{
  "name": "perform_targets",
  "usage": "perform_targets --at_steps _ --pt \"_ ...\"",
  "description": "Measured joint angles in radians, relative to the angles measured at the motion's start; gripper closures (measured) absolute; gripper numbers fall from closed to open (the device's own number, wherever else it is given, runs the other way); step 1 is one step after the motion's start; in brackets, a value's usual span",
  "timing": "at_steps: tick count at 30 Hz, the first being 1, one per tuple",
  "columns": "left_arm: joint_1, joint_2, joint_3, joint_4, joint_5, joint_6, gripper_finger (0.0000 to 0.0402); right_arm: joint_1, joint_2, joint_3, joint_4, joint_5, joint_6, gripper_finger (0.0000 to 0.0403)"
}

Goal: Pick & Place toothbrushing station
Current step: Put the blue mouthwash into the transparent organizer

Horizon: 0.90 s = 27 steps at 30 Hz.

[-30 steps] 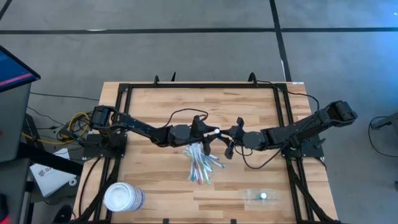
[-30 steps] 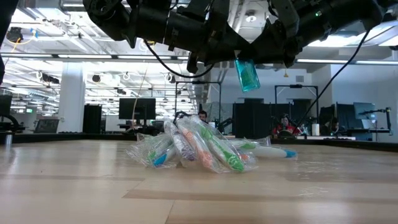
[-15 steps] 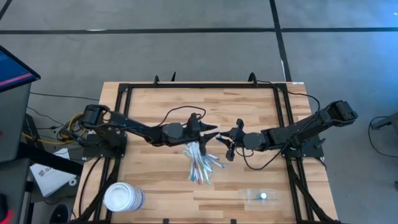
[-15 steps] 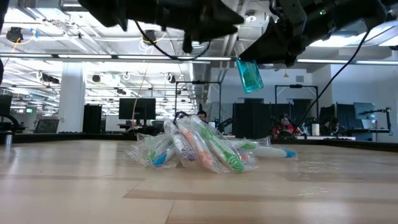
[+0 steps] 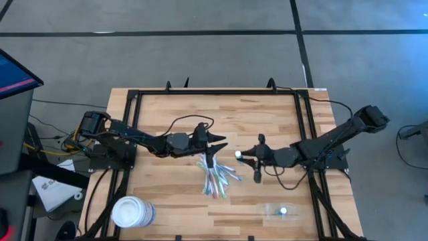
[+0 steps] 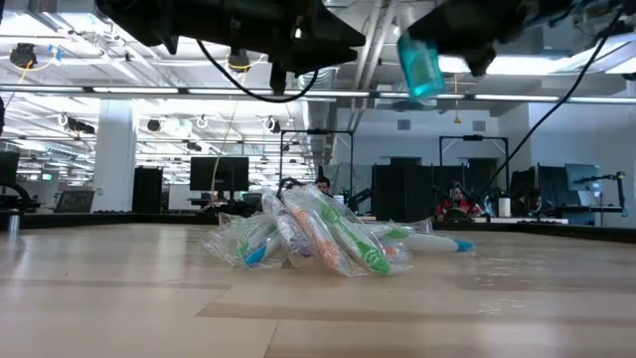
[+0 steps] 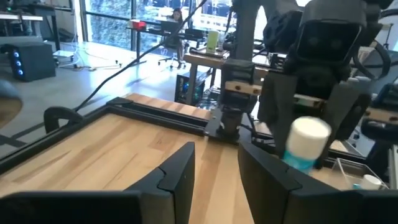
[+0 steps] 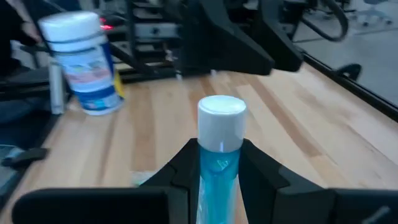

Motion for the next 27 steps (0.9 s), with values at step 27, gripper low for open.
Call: perform_targets --at_steps 27 --pt "-0.006 0.000 0.000 0.002 0.000 -0.001 0.0289 0.414 -0.251 -0.248 0.092 0.137 0.042 0.0328"
